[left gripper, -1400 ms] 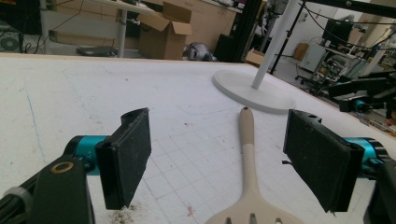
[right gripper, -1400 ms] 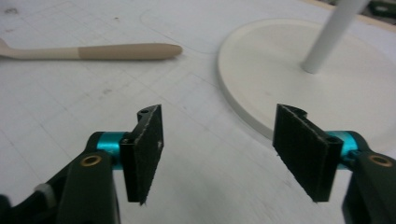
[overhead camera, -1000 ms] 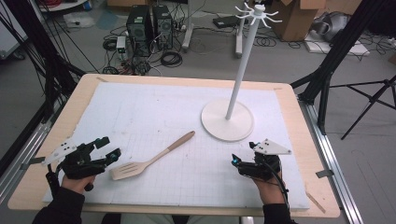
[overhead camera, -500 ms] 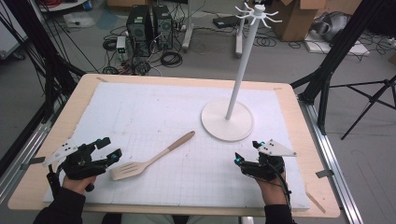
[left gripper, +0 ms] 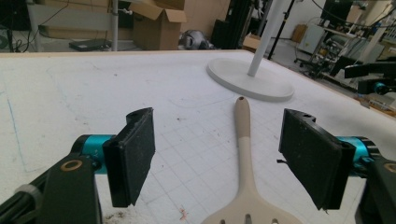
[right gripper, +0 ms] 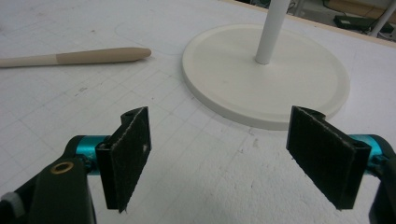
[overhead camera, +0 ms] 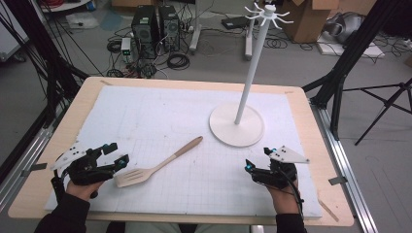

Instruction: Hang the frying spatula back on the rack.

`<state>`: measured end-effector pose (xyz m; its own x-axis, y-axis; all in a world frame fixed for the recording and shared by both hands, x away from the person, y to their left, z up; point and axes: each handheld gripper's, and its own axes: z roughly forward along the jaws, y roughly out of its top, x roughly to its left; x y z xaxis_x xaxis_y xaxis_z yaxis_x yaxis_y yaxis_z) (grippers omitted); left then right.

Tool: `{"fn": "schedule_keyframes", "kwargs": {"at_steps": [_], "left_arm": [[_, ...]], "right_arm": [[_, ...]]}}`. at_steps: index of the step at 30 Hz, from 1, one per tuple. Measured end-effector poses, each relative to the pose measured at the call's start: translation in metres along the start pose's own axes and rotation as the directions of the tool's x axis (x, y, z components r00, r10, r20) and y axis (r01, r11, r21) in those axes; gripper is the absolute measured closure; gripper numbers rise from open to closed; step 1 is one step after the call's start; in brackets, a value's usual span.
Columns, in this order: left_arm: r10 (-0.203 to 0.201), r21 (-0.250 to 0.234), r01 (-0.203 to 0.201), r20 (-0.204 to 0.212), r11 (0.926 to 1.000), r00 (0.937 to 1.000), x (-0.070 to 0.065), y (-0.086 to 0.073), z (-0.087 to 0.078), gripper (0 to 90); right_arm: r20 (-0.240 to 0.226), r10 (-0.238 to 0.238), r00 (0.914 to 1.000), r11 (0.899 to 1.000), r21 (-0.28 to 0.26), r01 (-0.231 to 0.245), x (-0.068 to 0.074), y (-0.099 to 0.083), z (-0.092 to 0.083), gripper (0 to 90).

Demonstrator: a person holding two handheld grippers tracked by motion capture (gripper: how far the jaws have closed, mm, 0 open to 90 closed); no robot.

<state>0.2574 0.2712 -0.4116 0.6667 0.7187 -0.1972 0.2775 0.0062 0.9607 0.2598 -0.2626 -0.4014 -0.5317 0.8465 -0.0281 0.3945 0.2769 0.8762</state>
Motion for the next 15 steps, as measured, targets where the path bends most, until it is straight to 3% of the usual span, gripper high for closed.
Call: {"fn": "schedule_keyframes", "kwargs": {"at_steps": [3,10,11,12,13,15], "left_arm": [[0.002,0.021,-0.002,0.005,0.9998,1.0,-0.002,0.001,0.001,29.2],[0.014,0.083,-0.022,0.089,0.9963,0.9959,-0.014,0.013,0.013,34.0],[0.021,0.105,-0.032,0.098,0.994,0.995,-0.014,0.015,0.017,34.0],[0.032,0.167,-0.05,0.108,0.9847,0.9936,-0.016,0.021,0.026,37.9],[0.032,0.167,-0.05,0.108,0.9847,0.9936,-0.016,0.021,0.026,39.0],[0.045,0.214,-0.07,0.12,0.9744,0.9917,-0.017,0.027,0.035,39.6]], "right_arm": [[-0.002,-0.009,1.0,1.0,0.002,0.009,0.001,0.001,0.001,20.6],[-0.02,-0.023,0.9995,1.0,-0.008,0.023,0.001,0.002,0.004,20.7],[-0.02,-0.023,0.9995,1.0,-0.008,0.023,0.001,0.002,0.004,20.7],[-0.023,-0.014,0.9996,1.0,-0.01,0.014,-0.001,0.003,0.004,20.7],[-0.023,-0.014,0.9996,1.0,-0.01,0.014,-0.001,0.003,0.004,20.7],[-0.021,-0.01,0.9997,1.0,-0.015,0.01,-0.002,0.003,0.005,20.7]]}}
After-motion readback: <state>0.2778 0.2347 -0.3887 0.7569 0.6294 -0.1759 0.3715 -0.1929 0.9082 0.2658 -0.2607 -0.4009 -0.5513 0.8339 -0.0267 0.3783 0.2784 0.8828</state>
